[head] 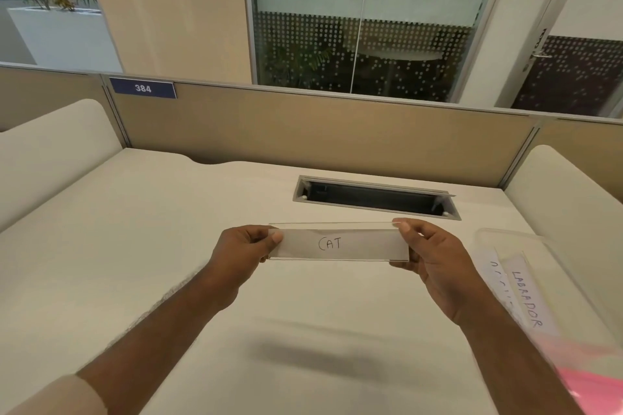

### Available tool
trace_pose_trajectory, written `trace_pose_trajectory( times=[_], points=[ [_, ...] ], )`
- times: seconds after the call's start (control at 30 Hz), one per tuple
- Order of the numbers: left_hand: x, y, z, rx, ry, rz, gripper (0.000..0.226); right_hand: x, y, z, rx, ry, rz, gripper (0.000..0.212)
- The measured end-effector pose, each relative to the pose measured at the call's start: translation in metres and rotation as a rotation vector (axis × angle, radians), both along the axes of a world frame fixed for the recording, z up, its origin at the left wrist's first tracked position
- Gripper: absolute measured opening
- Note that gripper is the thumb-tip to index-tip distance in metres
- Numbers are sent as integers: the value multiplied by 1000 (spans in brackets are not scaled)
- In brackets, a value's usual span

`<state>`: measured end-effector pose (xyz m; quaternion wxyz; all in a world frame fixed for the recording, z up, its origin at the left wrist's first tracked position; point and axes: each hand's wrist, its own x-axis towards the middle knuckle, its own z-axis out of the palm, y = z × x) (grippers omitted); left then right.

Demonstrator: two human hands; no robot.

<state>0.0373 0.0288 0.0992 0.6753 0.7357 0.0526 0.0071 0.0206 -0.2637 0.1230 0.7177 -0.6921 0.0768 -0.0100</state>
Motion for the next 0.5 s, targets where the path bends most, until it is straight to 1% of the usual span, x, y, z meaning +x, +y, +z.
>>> trace_pose_trajectory(
  times=[0.07, 0.13, 0.33, 0.5],
  points=[
    [-2, -1, 6, -16, 22, -31, 13, 0, -1, 3, -20, -48, -22, 19],
    [-4, -3, 13, -24, 31, -58, 14, 1, -4, 6, -52, -84, -43, 15],
    [-8, -8, 25, -32, 50, -136, 14, 5, -14, 12, -39, -135, -76, 13],
    [-4, -11, 31, -15, 61, -139, 17, 4, -19, 10, -48, -133, -85, 13]
  ],
)
